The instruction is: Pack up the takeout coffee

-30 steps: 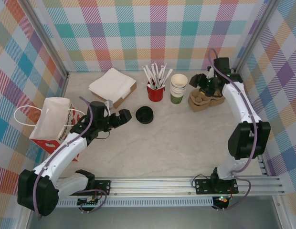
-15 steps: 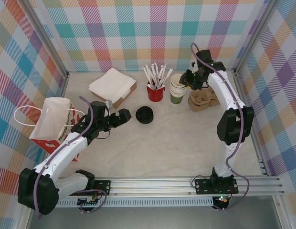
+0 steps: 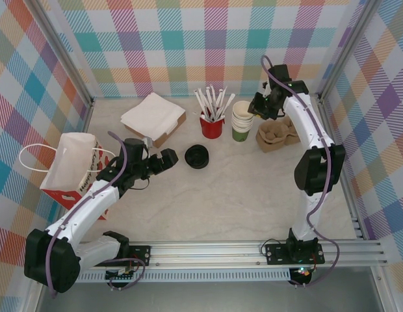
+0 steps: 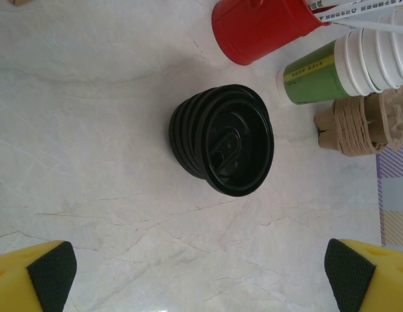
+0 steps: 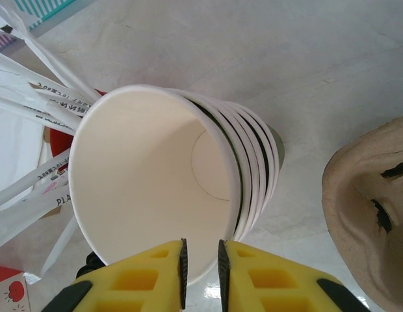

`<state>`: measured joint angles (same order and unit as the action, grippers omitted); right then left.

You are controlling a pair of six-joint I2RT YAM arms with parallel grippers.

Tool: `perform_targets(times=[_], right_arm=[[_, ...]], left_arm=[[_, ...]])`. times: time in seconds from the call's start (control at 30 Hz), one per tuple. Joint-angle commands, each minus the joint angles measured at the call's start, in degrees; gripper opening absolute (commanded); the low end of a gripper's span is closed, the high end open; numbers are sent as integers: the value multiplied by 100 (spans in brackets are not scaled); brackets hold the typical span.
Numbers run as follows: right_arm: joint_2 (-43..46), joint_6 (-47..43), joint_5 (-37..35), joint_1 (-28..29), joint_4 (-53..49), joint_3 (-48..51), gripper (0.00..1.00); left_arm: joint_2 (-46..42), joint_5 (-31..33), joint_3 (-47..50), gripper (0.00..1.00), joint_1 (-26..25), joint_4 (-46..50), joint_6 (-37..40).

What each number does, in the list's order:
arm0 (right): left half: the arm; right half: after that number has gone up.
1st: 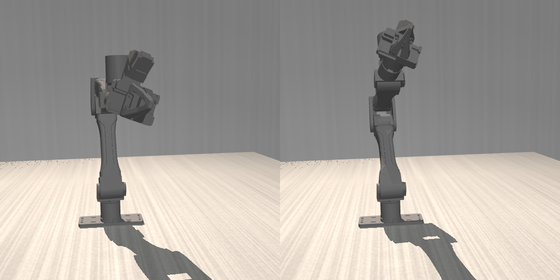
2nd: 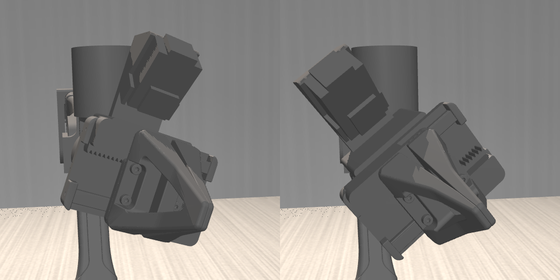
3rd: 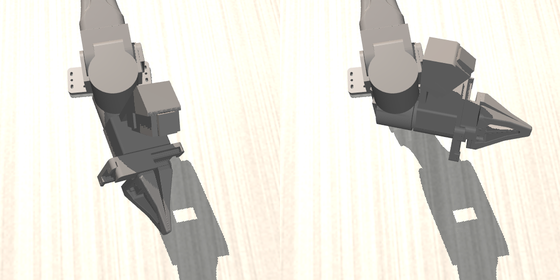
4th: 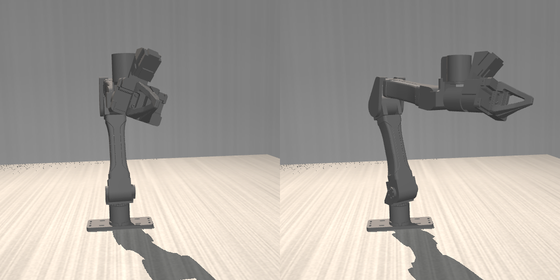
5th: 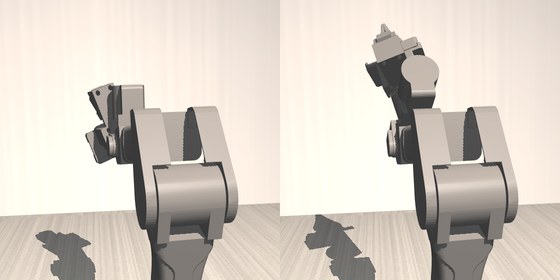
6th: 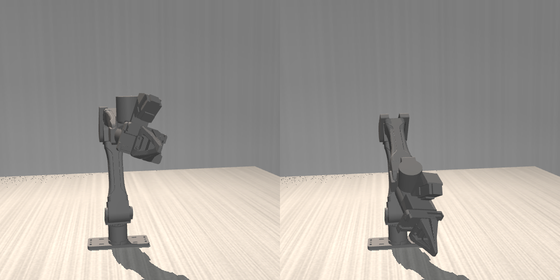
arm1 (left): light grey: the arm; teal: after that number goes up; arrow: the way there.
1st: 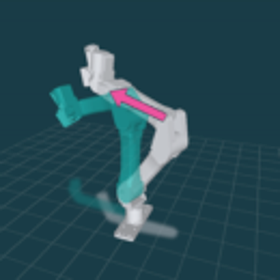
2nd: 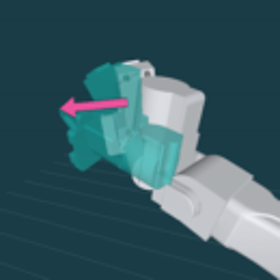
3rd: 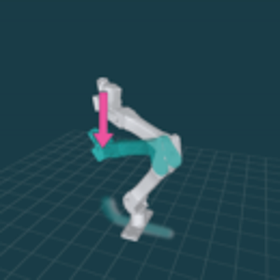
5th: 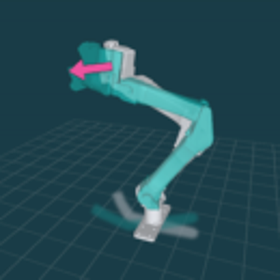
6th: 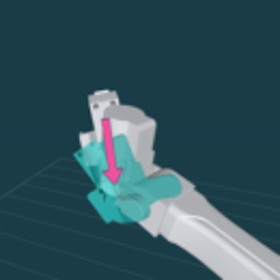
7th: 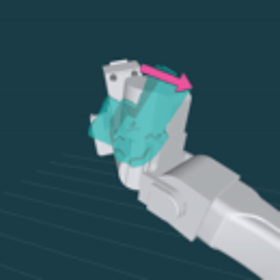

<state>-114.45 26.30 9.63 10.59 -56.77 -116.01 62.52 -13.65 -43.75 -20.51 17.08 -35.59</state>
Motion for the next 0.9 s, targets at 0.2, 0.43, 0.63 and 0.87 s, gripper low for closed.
perform_targets(times=[0.2, 0.43, 0.63, 0.87], right_arm=[[-68, -73, -185, 24, -163, -205, 26], [-238, -135, -279, 22, -316, -396, 27], [-371, -104, -233, 23, -308, -484, 26], [-381, -130, -250, 19, -331, -544, 18]], left_arm=[[-66, 133, -92, 100, -40, 165, 19], [-51, 148, -105, 100, -40, 171, 18], [-58, 176, -102, 100, -41, 195, 26], [-50, 188, -108, 100, -40, 209, 25]])
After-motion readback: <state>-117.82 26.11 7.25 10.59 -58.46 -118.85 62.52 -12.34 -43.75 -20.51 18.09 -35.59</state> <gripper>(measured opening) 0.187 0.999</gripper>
